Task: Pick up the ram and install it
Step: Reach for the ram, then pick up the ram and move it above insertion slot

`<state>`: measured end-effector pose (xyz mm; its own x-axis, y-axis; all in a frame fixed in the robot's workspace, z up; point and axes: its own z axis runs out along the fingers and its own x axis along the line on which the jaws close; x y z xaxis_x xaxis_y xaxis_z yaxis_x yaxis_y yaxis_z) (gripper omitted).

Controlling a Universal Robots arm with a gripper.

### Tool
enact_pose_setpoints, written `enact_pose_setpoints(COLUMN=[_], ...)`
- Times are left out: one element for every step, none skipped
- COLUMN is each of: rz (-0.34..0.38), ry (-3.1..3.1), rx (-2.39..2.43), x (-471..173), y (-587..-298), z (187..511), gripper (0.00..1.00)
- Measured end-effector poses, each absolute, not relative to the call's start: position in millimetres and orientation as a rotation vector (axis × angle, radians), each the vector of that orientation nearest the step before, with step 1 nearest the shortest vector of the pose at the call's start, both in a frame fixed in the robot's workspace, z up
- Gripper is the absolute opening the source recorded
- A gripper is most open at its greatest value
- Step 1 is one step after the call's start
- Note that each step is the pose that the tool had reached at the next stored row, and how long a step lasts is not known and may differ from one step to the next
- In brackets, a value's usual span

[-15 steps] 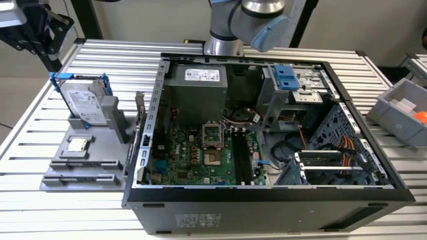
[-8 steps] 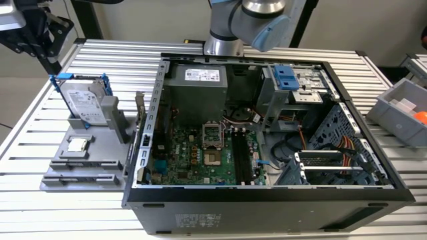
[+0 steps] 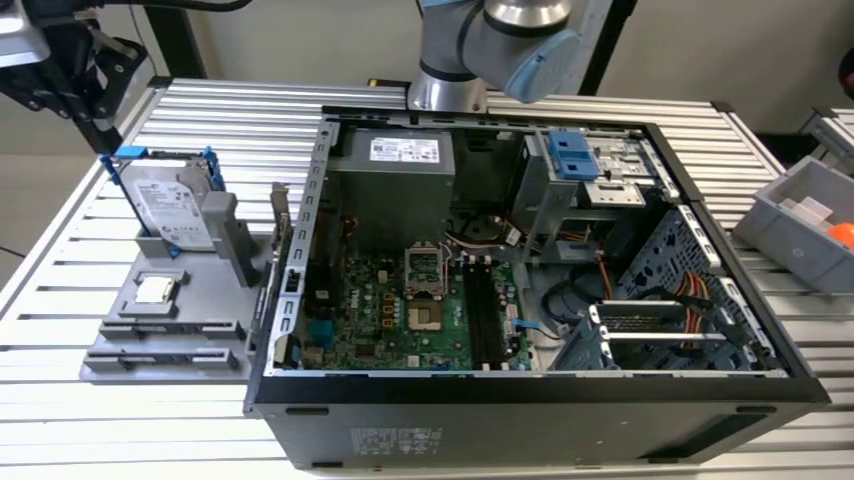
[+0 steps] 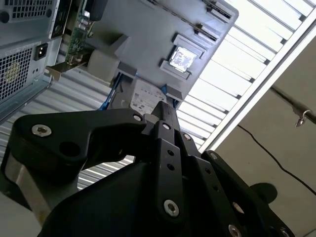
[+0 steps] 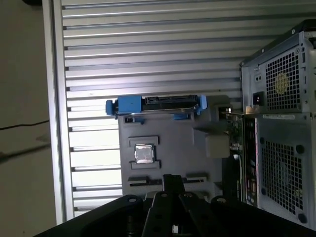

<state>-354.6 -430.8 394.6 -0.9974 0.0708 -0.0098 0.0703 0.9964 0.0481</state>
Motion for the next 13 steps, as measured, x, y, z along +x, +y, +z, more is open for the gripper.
enact_pose_setpoints(rz=[0.075,0.075,0.075,0.075,0.075,0.075,0.075,0.075,0.075,0.075,0.075,0.074,0.074], ry=[3.128,3.128,3.128,3.129,3.129,3.129,3.130,3.131,3.131,3.132,3.133,3.133,3.134], rx=[0.111,0.111,0.111,0.111,0.111,0.111,0.111,0.111,0.111,0.111,0.111,0.111,0.111], x=[-354.3,-354.2,-353.9,-353.8,-353.6,-353.4,-353.2,-353.0,-352.9,-352.7,-352.5,-352.4,-352.3], y=[-431.4,-432.1,-432.8,-433.4,-434.0,-434.7,-435.3,-435.9,-436.5,-437.1,-437.7,-438.3,-438.8], z=[394.6,394.6,394.5,394.5,394.5,394.5,394.5,394.5,394.5,394.5,394.5,394.5,394.4], gripper=[0.00,0.00,0.00,0.00,0.00,0.00,0.00,0.00,0.00,0.00,0.00,0.00,0.00])
